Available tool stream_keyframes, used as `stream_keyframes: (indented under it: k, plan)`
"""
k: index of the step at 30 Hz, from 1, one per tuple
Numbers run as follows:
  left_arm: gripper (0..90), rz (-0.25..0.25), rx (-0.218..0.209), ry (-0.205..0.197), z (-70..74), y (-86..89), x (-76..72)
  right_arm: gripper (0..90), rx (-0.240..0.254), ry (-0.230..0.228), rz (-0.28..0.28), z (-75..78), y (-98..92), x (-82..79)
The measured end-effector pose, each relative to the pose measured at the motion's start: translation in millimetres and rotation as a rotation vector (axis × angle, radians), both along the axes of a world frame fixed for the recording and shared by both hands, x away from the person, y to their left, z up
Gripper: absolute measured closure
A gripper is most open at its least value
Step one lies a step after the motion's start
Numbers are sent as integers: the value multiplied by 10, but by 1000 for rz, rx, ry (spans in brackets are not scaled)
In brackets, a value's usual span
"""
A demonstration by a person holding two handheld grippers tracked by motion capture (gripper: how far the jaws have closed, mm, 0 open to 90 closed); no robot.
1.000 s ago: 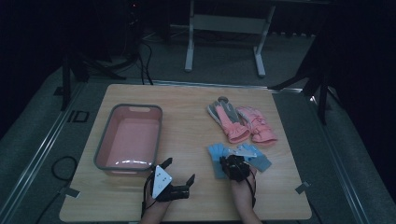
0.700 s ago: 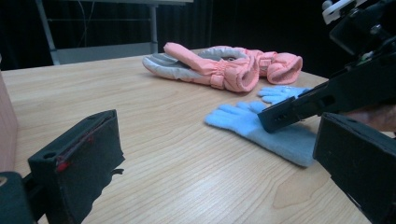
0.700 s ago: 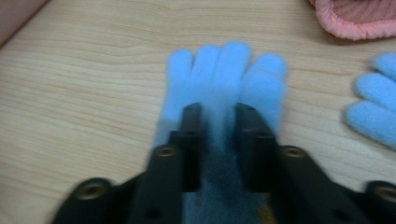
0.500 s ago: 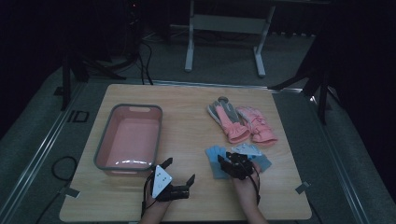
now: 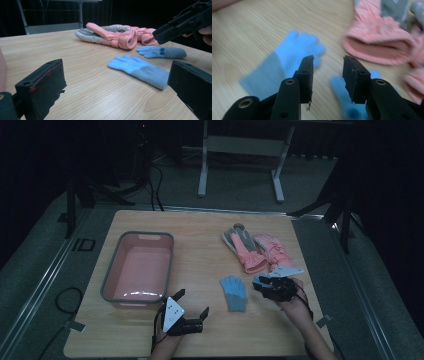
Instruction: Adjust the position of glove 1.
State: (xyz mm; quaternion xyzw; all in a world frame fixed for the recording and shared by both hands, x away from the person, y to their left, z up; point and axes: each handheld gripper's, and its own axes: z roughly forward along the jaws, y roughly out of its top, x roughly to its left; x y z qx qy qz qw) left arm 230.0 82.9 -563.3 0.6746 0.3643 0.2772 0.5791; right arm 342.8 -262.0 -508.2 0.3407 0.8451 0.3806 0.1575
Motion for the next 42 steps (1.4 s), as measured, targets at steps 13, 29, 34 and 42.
stream_keyframes:
  k: [13,29,34,42]
  plan:
    - [14,11,13,-5,1,-19,0,618,-43,27,24,-71,-590,213]
    - [14,18,26,-18,0,-33,-14,828,-125,19,-43,-379,-420,220]
    - [14,29,22,-15,0,-22,-13,863,-45,64,-200,-355,-382,157]
    - [14,29,23,-14,1,-21,-12,867,126,61,-494,26,-310,-294]
